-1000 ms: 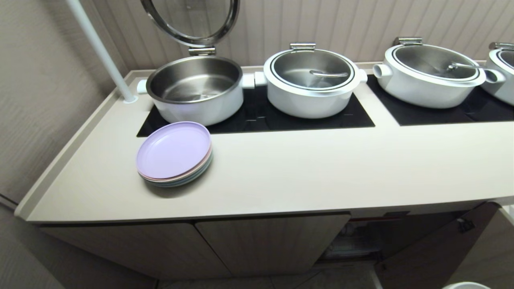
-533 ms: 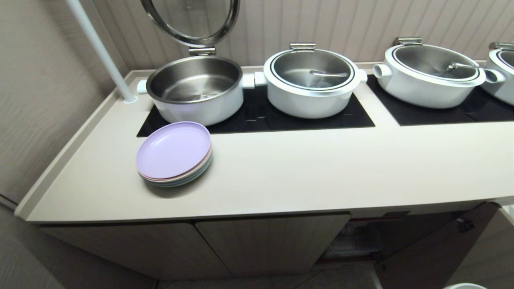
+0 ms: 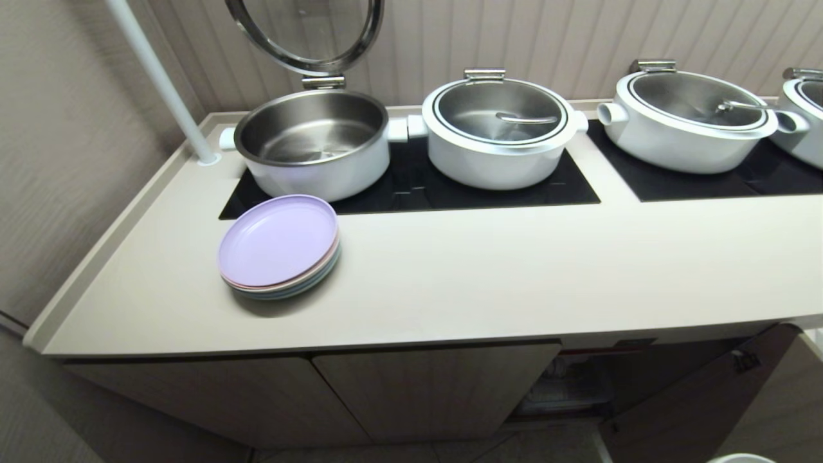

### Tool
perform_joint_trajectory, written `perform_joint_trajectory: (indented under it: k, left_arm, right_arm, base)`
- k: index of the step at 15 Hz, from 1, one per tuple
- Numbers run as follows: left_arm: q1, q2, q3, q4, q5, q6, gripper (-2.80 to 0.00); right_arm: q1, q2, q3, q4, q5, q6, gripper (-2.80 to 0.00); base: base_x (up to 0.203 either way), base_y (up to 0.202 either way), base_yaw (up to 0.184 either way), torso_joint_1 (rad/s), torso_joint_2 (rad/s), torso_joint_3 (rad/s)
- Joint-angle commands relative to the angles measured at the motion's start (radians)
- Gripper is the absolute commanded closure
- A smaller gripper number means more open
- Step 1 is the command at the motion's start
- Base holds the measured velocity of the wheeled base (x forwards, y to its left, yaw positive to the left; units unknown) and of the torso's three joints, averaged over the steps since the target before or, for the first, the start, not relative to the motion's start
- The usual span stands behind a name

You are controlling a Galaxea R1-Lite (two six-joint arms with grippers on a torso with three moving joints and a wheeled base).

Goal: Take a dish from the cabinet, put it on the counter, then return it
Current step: Put it back into the cabinet

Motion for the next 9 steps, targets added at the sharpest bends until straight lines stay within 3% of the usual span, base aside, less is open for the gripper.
perform_joint_trajectory:
  k: [1, 9]
  left_arm:
    - [0.000, 0.000, 0.000, -0.001, 0.001, -0.001, 0.00]
    - [0.000, 0.000, 0.000, -0.001, 0.001, -0.001, 0.00]
  right_arm:
    - [-0.001, 0.016, 0.005, 0.002, 0.001, 0.000, 0.00]
    - [0.001, 0.024, 0.006, 0.002, 0.001, 0.003, 0.00]
  base:
    - [0.000, 0.000, 0.000, 0.000, 0.00, 0.000]
    - [0.000, 0.000, 0.000, 0.000, 0.00, 0.000]
